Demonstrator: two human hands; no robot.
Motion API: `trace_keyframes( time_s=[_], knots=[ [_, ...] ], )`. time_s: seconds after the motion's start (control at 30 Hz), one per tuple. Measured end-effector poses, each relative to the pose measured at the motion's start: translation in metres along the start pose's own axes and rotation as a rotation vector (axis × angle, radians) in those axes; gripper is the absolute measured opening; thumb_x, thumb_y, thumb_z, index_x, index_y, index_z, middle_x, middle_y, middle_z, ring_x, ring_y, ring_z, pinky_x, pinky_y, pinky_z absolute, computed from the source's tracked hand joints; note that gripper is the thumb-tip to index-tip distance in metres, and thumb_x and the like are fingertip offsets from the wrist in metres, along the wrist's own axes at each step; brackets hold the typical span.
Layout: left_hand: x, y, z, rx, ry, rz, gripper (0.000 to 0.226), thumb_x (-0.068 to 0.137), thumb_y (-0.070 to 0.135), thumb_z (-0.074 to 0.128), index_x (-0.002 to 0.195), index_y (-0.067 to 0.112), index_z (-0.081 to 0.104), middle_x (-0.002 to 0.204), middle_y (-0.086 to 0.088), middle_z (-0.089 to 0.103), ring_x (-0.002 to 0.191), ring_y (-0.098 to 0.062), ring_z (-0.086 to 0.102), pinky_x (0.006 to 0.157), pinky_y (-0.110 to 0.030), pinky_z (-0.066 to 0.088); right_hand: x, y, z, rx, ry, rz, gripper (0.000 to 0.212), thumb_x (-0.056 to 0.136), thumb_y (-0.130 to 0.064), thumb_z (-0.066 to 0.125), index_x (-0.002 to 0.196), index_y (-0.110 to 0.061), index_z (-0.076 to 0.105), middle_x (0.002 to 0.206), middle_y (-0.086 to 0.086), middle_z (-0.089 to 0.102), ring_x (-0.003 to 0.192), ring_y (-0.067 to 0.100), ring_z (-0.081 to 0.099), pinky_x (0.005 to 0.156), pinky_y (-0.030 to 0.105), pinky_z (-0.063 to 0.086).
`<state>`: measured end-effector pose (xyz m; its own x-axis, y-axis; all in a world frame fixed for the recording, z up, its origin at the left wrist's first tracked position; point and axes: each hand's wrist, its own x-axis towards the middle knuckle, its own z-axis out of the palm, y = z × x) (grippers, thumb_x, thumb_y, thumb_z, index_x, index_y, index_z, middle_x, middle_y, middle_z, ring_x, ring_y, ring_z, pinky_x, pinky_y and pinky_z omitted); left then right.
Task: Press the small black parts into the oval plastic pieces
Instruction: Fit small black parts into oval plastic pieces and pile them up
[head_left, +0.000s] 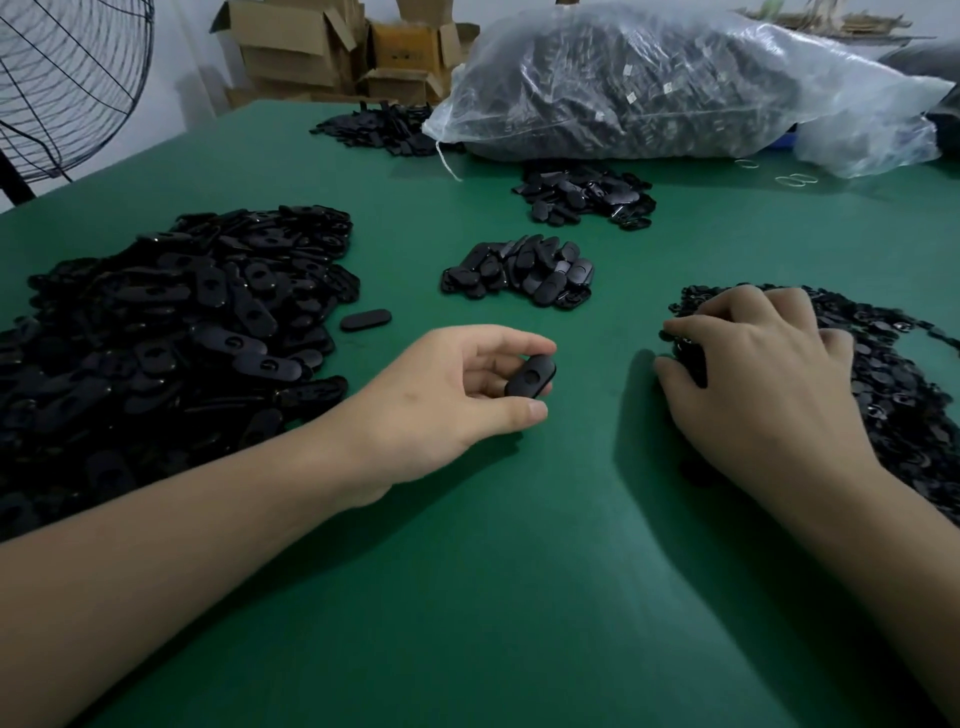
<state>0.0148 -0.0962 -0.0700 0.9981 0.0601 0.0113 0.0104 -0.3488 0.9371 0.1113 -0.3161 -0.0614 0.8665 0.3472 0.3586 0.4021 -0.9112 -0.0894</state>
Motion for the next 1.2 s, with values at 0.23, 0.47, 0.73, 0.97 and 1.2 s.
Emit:
trace_keyframes(
  time_s=[0.23,0.47,0.73,0.97,1.2],
  knots=[
    [-0.003,0.0,0.001,0.034,-0.006,0.022,0.043,0.088,0.014,0.079,0.127,0.029,0.067,0.112,0.008,0.073,0.102,-0.005,0.069,0.098,-0.017,0.05,0.0,0.003,-0.008,-0.001,0.004,-0.01,0.021,0.091,-0.045,0.067,0.104,-0.03,0.073,0.11,0.003,0.057,0.115,0.031,0.041,0.092,0.049,0.034],
    [-0.005,0.001,0.002,0.049,-0.002,0.048,0.044,0.088,0.016,0.079,0.128,0.027,0.067,0.11,0.008,0.073,0.101,-0.005,0.069,0.093,-0.013,0.05,0.0,0.005,-0.012,0.002,-0.031,-0.053,0.015,0.09,-0.046,0.07,0.093,-0.033,0.076,0.096,-0.005,0.059,0.106,0.026,0.044,0.086,0.046,0.035],
    [-0.005,0.002,0.004,0.0,-0.005,0.073,0.042,0.089,0.015,0.079,0.127,0.026,0.066,0.106,0.001,0.076,0.099,-0.019,0.07,0.094,-0.018,0.053,0.001,0.004,-0.008,0.011,0.004,-0.097,0.009,0.091,-0.038,0.068,0.086,-0.033,0.073,0.087,-0.008,0.059,0.101,0.025,0.046,0.079,0.039,0.029],
    [-0.005,0.0,0.004,-0.003,-0.006,0.09,0.042,0.09,0.016,0.078,0.127,0.027,0.063,0.104,0.001,0.075,0.096,-0.019,0.071,0.093,-0.025,0.055,0.002,0.002,-0.003,0.038,0.044,-0.113,0.01,0.093,-0.033,0.064,0.085,-0.03,0.071,0.082,-0.007,0.062,0.097,0.026,0.048,0.079,0.04,0.032],
    [-0.005,-0.001,0.003,0.007,-0.015,0.101,0.04,0.09,0.017,0.078,0.126,0.029,0.063,0.103,0.003,0.075,0.095,-0.017,0.071,0.093,-0.022,0.055,0.004,-0.002,-0.002,0.029,0.016,-0.111,0.021,0.094,-0.046,0.061,0.104,-0.035,0.075,0.098,-0.004,0.064,0.108,0.027,0.048,0.087,0.045,0.036]
  ],
)
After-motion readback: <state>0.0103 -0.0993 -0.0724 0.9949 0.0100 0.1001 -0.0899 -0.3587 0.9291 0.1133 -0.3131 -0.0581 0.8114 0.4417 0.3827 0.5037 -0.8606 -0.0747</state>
